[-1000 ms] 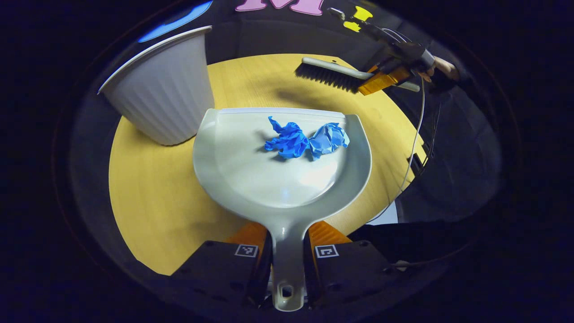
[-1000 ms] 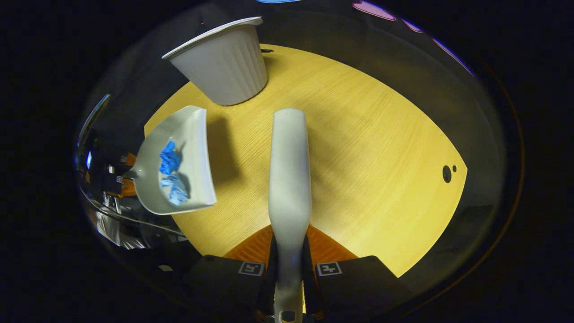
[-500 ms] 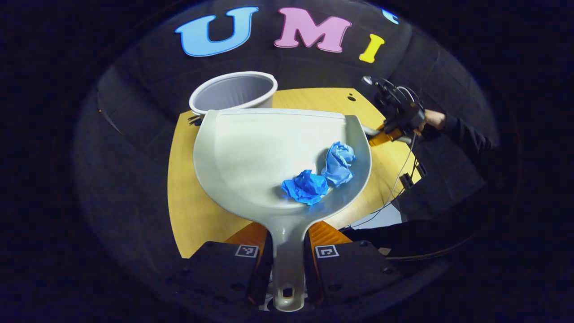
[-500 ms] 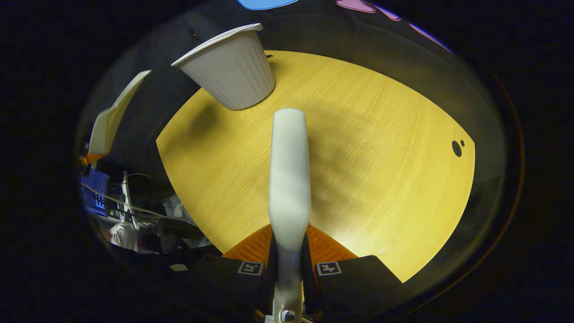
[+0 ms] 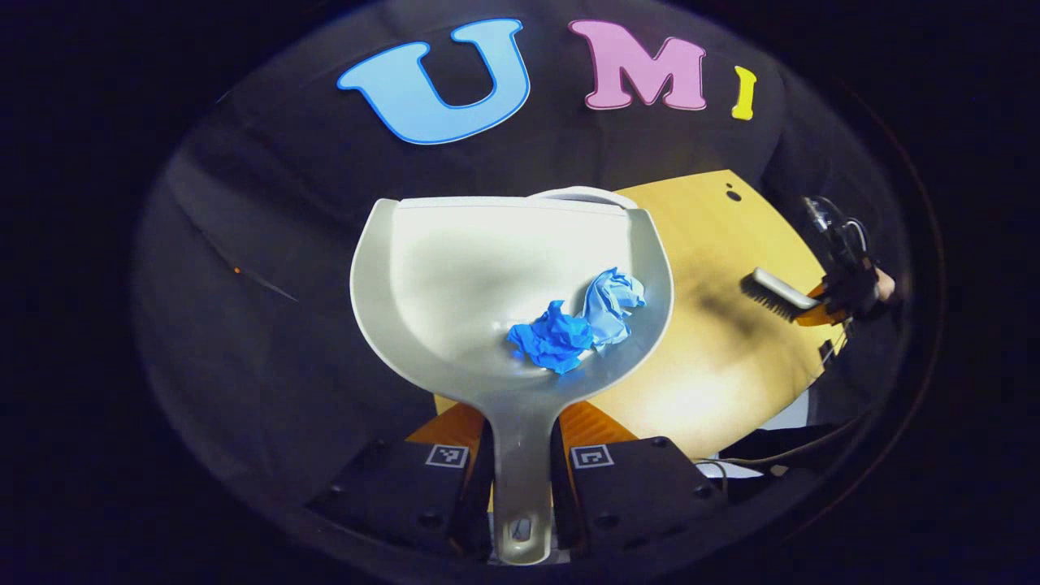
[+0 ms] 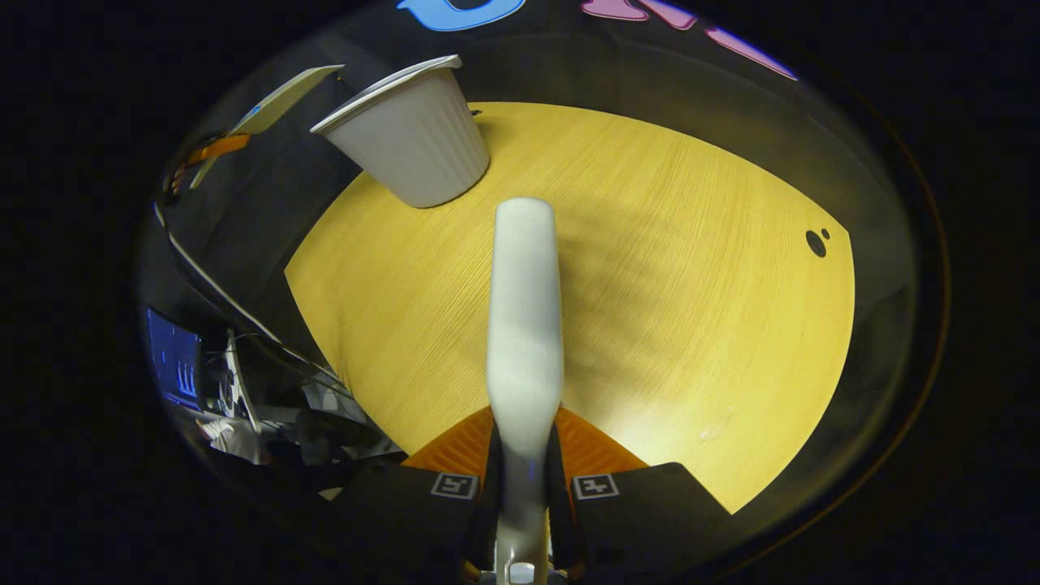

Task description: Pick up the small broom and dustpan from the desktop, sweep the trash into the dustpan with the broom, and then empty the trash into the garbage bin.

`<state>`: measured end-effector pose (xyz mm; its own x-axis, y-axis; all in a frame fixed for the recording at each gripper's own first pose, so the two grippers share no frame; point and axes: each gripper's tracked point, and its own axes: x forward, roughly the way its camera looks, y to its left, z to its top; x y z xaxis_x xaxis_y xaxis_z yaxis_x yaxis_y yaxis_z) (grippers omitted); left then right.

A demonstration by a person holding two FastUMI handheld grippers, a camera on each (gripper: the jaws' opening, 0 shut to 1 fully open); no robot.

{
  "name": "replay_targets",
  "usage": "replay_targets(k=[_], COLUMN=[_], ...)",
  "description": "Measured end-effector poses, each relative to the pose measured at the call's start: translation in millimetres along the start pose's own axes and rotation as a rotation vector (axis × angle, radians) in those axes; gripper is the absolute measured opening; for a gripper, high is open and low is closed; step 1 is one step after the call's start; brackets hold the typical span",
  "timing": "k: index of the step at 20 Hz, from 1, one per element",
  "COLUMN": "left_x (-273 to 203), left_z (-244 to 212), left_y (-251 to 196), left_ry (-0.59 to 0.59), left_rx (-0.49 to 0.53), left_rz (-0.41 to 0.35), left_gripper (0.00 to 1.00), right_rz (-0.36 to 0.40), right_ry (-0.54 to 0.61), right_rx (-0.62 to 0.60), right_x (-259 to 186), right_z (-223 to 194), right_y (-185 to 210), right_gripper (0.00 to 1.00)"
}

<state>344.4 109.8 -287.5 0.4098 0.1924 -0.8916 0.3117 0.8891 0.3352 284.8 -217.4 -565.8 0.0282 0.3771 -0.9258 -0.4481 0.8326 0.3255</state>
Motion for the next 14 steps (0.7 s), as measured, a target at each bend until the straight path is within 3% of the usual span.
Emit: replay_targets(k=[4, 5, 6, 8, 14], left_x=[25.6, 19.3, 18.5, 20.4, 23.5], left_z=[32.9, 27.1, 24.4, 8.7, -1.9], left_y=[-1.9, -2.0, -4.1, -0.6, 17.6], left_ry=[0.105, 0.131, 0.16, 0.203, 0.31], left_rx=[0.243, 0.292, 0.335, 0.407, 0.642], left_rz=[0.102, 0.125, 0.146, 0.169, 0.277], left_gripper=[0.31, 0.3, 0.3, 0.29, 0.3], right_rz=[0.018, 0.017, 0.017, 0.024, 0.023], right_ry=[-0.023, -0.028, -0.032, -0.037, -0.04], right_rx=[0.053, 0.06, 0.066, 0.089, 0.114], right_x=[6.0, 8.1, 8.1, 11.3, 15.4], right_z=[-13.8, -16.1, -18.2, -23.4, -32.7], right_y=[-10.9, -13.8, -10.8, -11.6, -15.9], right_gripper=[0.28, 0.24, 0.28, 0.24, 0.28])
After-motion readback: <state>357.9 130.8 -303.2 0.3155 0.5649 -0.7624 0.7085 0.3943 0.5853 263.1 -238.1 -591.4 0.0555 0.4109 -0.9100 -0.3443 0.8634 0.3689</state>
